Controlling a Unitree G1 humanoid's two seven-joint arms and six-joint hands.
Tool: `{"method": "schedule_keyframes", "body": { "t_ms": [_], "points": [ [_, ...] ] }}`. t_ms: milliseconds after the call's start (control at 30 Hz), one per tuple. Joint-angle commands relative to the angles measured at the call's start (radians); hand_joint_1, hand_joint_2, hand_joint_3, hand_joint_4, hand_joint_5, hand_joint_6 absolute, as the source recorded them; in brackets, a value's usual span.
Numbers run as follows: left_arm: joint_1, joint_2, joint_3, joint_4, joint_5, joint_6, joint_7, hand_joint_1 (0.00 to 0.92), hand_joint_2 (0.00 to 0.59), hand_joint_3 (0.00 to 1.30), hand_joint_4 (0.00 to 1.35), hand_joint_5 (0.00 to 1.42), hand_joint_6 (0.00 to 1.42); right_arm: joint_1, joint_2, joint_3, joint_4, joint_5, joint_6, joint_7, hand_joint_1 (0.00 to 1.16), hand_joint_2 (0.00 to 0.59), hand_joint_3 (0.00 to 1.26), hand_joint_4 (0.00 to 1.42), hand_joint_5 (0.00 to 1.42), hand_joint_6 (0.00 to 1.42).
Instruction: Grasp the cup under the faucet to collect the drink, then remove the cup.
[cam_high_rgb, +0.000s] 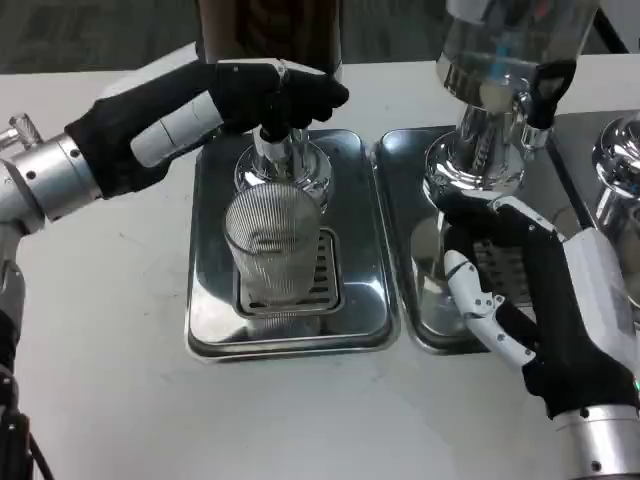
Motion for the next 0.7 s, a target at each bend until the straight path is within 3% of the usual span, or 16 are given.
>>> {"method": "schedule_keyframes", "body": {
  "t_ms": [33, 167, 400, 700],
  "points": [
    [0.037, 0.000, -0.036, -0.009, 0.047, -0.057, 0.004, 0.000, 0.074, 0.30, 0.18, 0.18, 0.18, 0.000, 0.002, -0.009, -0.020, 0.033, 0.012, 0.023, 0.35, 0.437, 0.41, 0.40, 0.43, 0.37],
    [0.043, 0.013, -0.062, -0.013, 0.083, -0.126, 0.047, 0.000, 0.070, 0.29, 0.17, 0.17, 0.18, -0.010, 0.003, -0.015, -0.019, 0.078, 0.025, 0.061, 0.36, 0.427, 0.37, 0.37, 0.40, 0.35],
    [0.048, 0.033, -0.098, -0.013, 0.142, -0.209, 0.119, 0.000, 0.065, 0.28, 0.16, 0.15, 0.17, -0.051, -0.008, -0.016, -0.016, 0.165, 0.097, 0.184, 0.40, 0.312, 0.21, 0.19, 0.25, 0.24],
    [0.052, 0.050, -0.127, -0.005, 0.164, -0.244, 0.173, 0.000, 0.062, 0.28, 0.15, 0.14, 0.16, -0.106, -0.032, -0.007, -0.006, 0.226, 0.202, 0.317, 0.48, 0.249, 0.03, 0.00, 0.07, 0.12]
  ]
}}
